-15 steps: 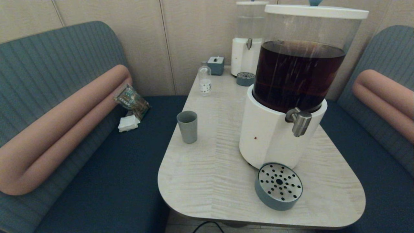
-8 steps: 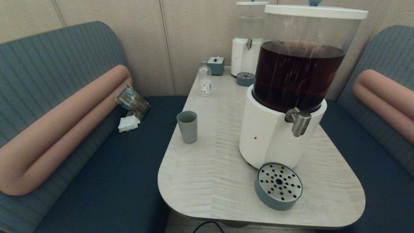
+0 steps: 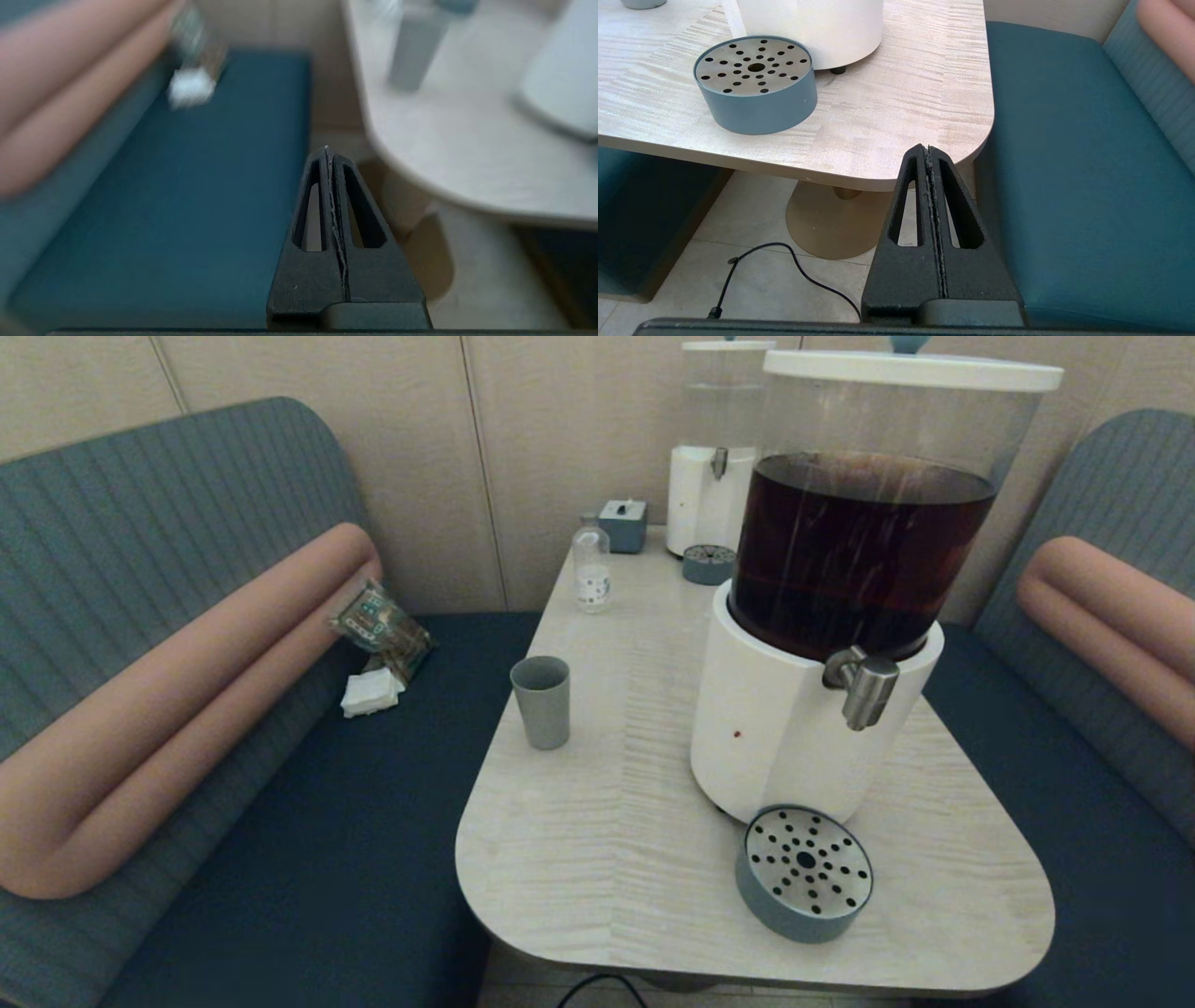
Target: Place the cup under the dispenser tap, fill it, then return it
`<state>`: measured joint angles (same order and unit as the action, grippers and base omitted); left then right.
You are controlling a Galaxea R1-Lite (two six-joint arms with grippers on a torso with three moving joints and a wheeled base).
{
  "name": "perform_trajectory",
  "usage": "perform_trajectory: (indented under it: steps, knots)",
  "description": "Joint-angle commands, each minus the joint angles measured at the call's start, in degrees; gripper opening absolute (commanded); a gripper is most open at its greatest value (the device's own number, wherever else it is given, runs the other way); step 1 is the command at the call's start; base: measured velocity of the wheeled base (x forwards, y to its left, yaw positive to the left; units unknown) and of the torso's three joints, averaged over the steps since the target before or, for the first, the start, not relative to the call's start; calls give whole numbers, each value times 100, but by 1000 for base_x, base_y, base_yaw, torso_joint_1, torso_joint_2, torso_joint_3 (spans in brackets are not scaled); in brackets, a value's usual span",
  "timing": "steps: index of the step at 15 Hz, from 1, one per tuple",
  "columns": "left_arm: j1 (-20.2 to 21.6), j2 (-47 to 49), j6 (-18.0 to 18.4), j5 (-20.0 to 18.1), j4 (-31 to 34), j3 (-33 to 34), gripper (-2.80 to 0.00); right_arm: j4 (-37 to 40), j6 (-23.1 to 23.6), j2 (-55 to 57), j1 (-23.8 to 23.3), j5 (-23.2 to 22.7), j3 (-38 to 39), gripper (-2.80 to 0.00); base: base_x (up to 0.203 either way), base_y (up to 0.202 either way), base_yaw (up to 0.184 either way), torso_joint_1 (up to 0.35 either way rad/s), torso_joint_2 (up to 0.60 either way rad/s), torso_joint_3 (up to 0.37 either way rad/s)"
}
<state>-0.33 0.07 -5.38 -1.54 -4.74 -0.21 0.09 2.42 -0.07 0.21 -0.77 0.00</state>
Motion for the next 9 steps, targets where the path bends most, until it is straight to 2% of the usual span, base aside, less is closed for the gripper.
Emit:
perform_trajectory:
  steps: [1,3,4,6,9]
  knots:
    - [-2,1,-34,31,60,8,-280,0,4,-1,-3,-2,0,-280,0,0,0,0,0,0]
    - [-2,1,-95,65,78,12,-280,0,4,-1,-1,-2,4,-280,0,0,0,0,0,0]
    - [-2,0,-89,207,94,19,-280,0,4,-1,1,-2,5,-280,0,0,0,0,0,0]
    - [-2,1,-42,424,596,-32,-280,0,4,-1,-3,-2,0,-280,0,0,0,0,0,0]
    - [-2,10,63,400,781,-102,-280,0,4,-1,-3,-2,0,-280,0,0,0,0,0,0]
